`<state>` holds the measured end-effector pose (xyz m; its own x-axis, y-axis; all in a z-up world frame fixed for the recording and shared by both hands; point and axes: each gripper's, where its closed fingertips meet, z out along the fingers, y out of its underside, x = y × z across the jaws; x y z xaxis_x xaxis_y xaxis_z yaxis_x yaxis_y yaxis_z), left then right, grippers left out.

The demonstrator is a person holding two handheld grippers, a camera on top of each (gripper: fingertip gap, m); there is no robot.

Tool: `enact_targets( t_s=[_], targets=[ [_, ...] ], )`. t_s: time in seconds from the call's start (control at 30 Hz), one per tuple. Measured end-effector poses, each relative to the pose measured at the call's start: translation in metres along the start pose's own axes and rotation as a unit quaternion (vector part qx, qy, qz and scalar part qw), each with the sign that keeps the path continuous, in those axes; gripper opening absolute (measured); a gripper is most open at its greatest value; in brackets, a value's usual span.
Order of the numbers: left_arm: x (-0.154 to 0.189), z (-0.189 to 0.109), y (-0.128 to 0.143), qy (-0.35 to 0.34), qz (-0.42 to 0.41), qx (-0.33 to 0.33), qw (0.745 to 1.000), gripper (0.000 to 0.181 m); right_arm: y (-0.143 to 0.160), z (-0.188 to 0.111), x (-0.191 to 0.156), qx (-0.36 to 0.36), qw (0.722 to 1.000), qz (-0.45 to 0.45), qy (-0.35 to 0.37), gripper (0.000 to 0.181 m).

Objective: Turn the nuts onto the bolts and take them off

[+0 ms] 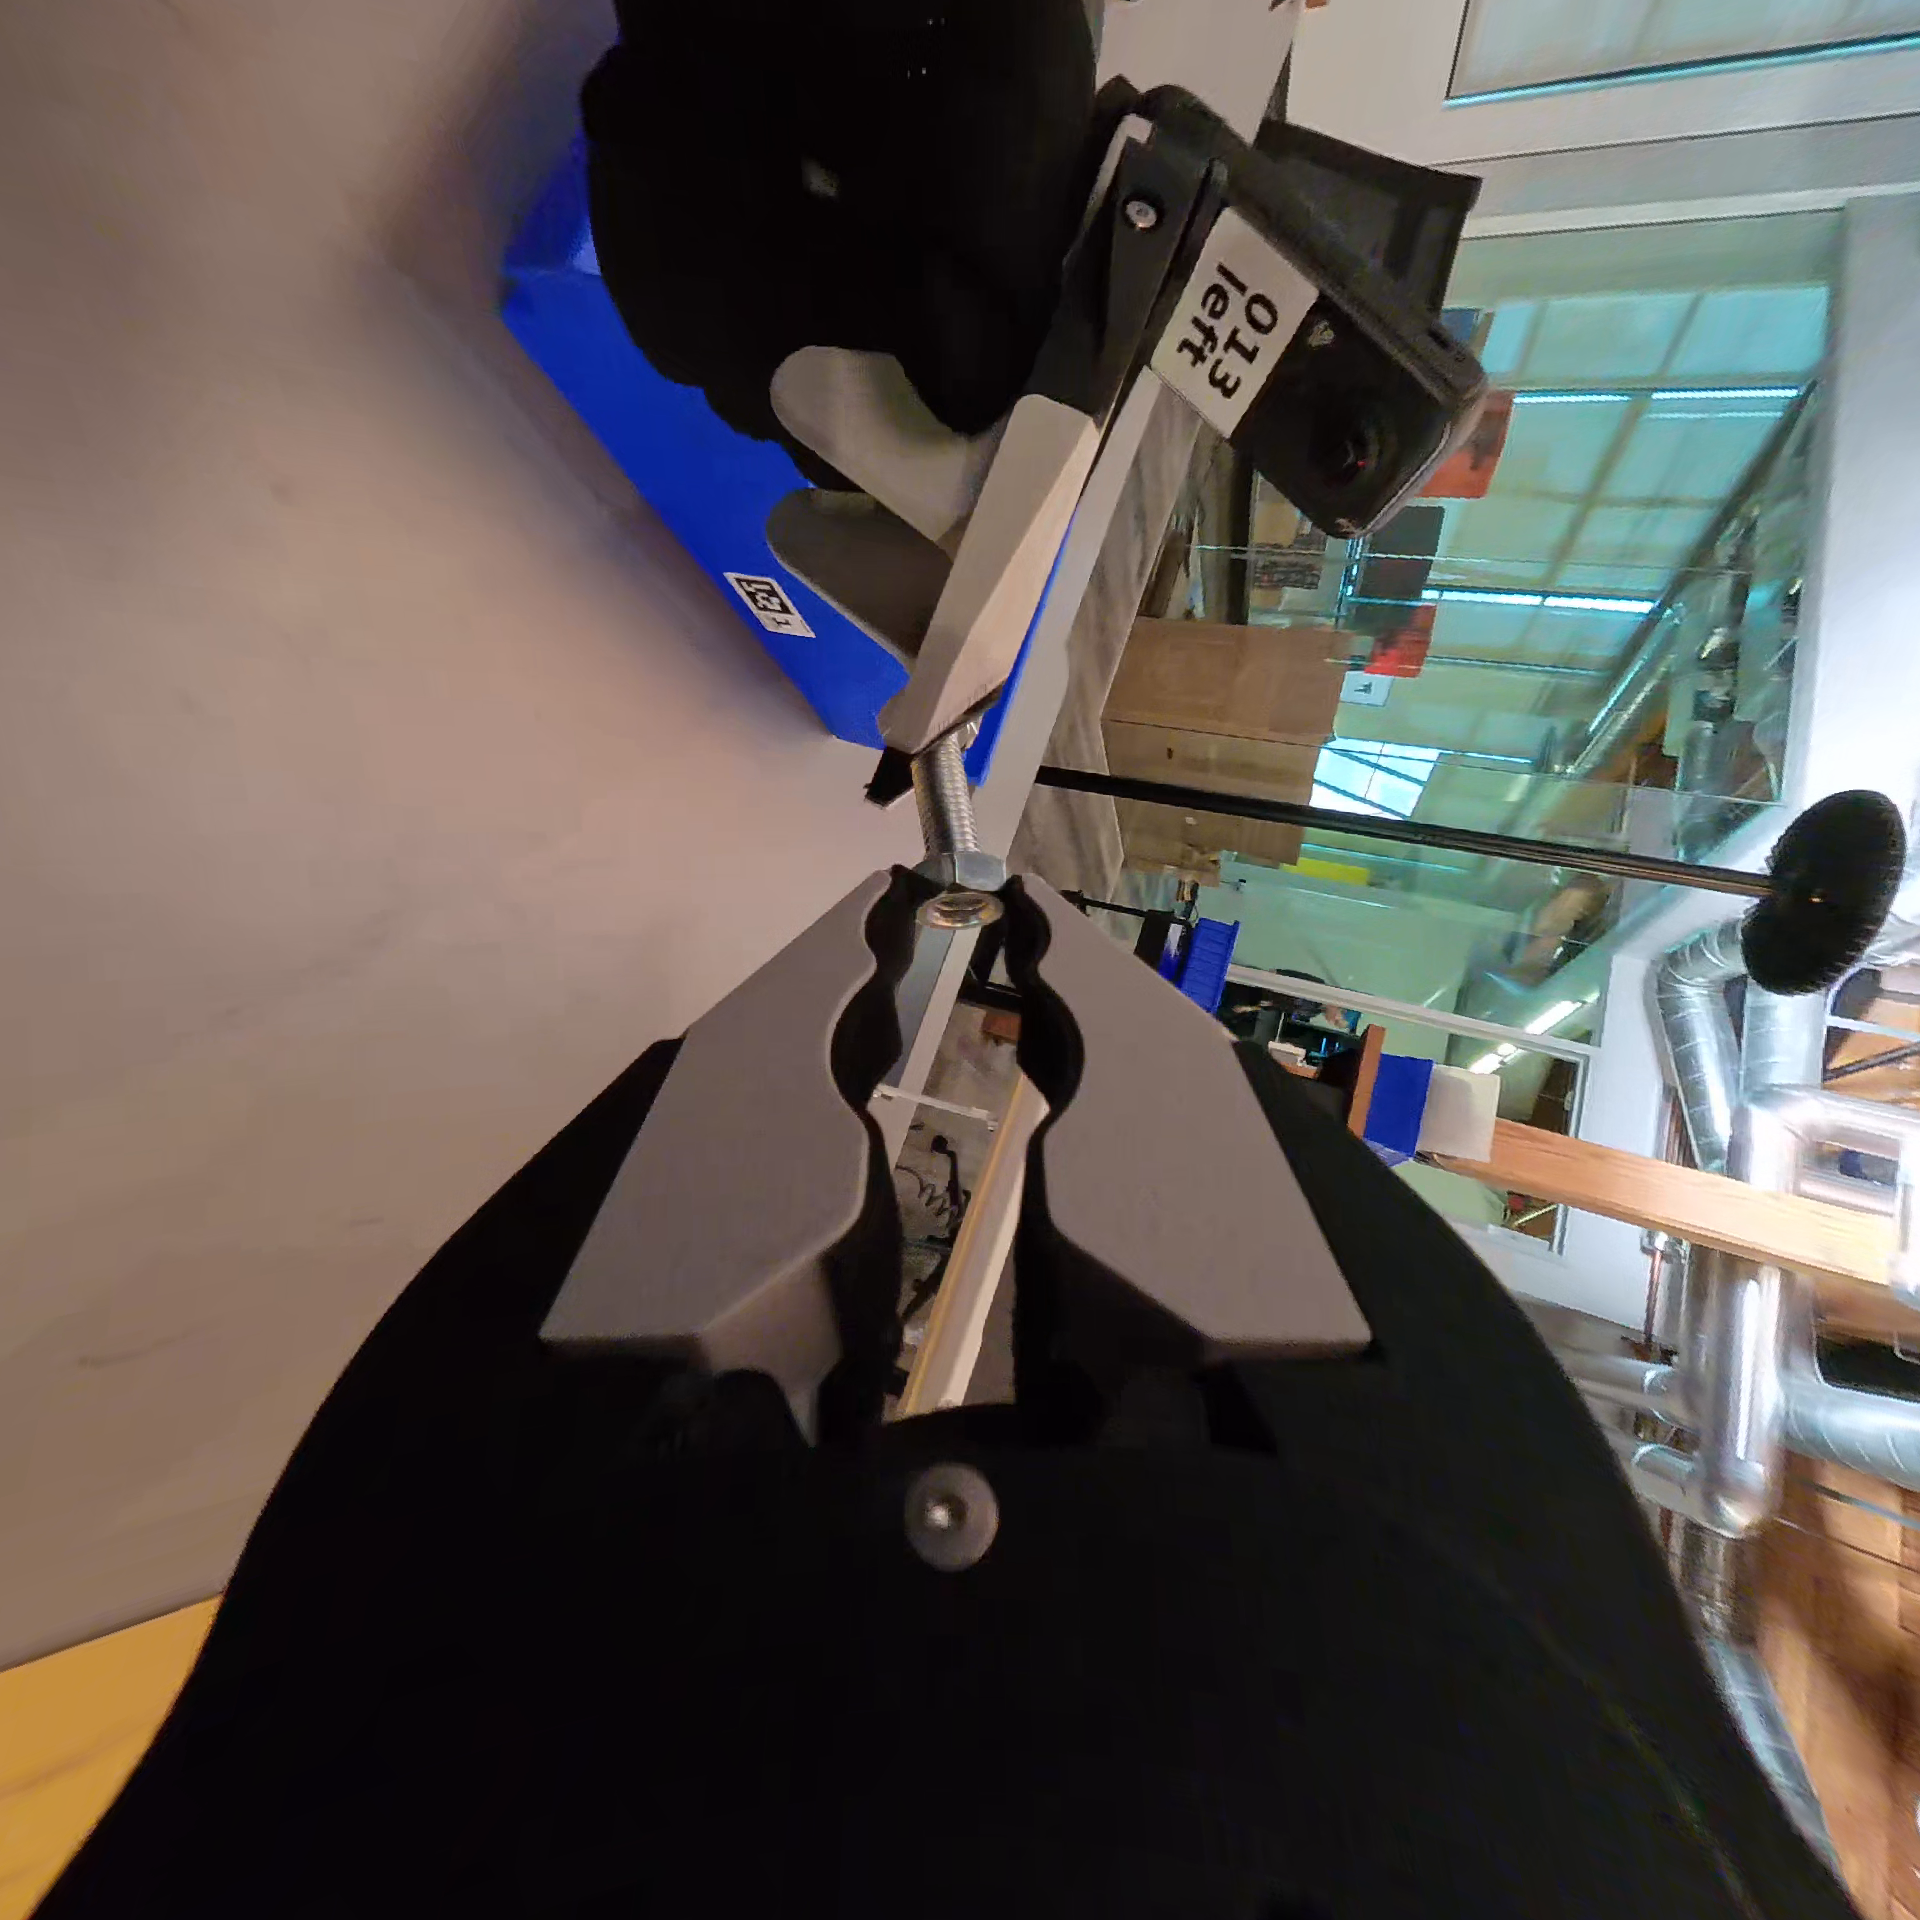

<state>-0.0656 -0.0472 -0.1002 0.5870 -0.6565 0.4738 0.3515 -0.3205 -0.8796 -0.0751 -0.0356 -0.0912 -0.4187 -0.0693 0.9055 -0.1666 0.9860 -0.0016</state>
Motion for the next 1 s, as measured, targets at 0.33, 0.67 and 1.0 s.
enact_targets(
  t_s=[0.33,0.67,1.0],
  targets=[
    [-0.004,-0.004,-0.008,-0.024,0.025,0.023,0.999,0.016,0.005,-0.001,0.01,0.057,0.979,0.191,-0.04,0.049],
    [-0.012,0.003,-0.001,-0.099,0.094,-0.021,0.99,0.016,-0.002,-0.001,0.0,0.213,0.699,0.653,-0.199,0.027],
    [-0.02,-0.006,-0.001,-0.092,0.04,0.01,0.995,0.016,0.032,-0.003,-0.001,0.054,0.927,0.364,-0.079,0.017]
  ],
)
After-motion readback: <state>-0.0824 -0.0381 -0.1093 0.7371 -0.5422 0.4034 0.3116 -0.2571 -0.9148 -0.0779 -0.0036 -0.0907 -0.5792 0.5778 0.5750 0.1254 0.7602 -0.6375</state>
